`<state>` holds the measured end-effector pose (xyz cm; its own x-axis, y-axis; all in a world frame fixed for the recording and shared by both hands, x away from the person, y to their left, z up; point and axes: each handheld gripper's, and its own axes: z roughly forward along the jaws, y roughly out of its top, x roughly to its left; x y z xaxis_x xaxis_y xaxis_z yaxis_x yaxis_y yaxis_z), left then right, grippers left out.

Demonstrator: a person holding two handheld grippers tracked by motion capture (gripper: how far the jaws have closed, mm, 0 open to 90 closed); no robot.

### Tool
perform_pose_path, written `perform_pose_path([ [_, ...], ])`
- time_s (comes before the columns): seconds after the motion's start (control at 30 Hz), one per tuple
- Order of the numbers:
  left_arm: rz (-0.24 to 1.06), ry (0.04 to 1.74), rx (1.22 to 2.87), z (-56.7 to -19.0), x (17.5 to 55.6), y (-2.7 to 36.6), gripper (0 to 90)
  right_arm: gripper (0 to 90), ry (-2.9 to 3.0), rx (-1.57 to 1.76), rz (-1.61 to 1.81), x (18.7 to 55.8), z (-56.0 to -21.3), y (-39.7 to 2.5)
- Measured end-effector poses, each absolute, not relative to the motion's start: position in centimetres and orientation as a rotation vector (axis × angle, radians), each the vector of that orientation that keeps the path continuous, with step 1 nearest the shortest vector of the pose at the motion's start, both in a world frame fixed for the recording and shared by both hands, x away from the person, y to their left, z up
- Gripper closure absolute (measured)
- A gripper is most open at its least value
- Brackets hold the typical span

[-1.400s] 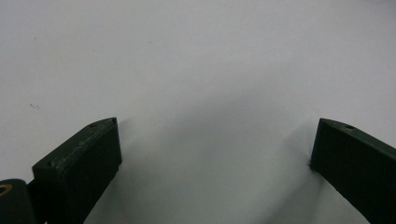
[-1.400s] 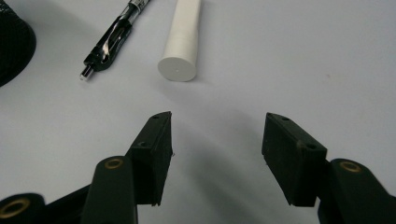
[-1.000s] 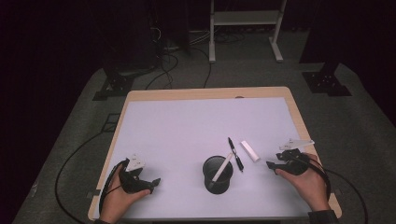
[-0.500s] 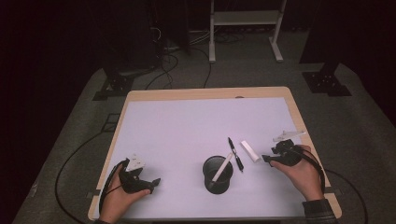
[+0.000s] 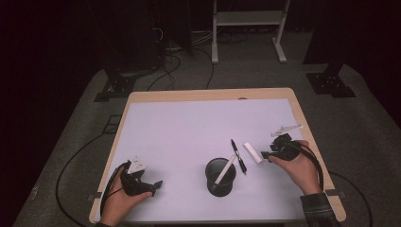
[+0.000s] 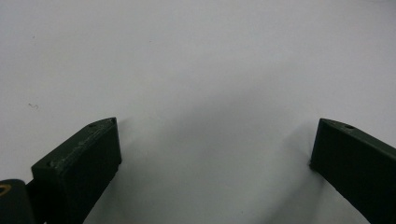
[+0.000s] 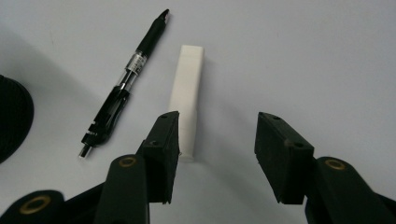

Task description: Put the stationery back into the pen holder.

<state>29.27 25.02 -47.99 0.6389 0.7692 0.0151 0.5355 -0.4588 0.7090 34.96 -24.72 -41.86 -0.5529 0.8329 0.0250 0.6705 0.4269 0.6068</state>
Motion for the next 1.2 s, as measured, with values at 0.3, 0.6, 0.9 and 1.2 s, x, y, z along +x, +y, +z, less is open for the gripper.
perform_pose_path([
  [0.3,0.441,1.010,2.175,-48.0,29.3,25.0,0.9,49.7,2.437,1.299,0.820,36.2,-41.8,-23.8],
  [0.6,0.440,1.011,2.174,-48.0,29.3,25.0,0.8,50.5,2.458,1.291,0.799,37.2,-41.8,-22.7],
  [0.9,0.441,1.011,2.175,-48.0,29.3,25.0,0.8,52.4,2.481,1.282,0.792,38.4,-41.9,-21.8],
  [1.2,0.441,1.011,2.173,-48.0,29.3,25.0,0.8,52.9,2.508,1.286,0.773,39.3,-42.2,-20.8],
])
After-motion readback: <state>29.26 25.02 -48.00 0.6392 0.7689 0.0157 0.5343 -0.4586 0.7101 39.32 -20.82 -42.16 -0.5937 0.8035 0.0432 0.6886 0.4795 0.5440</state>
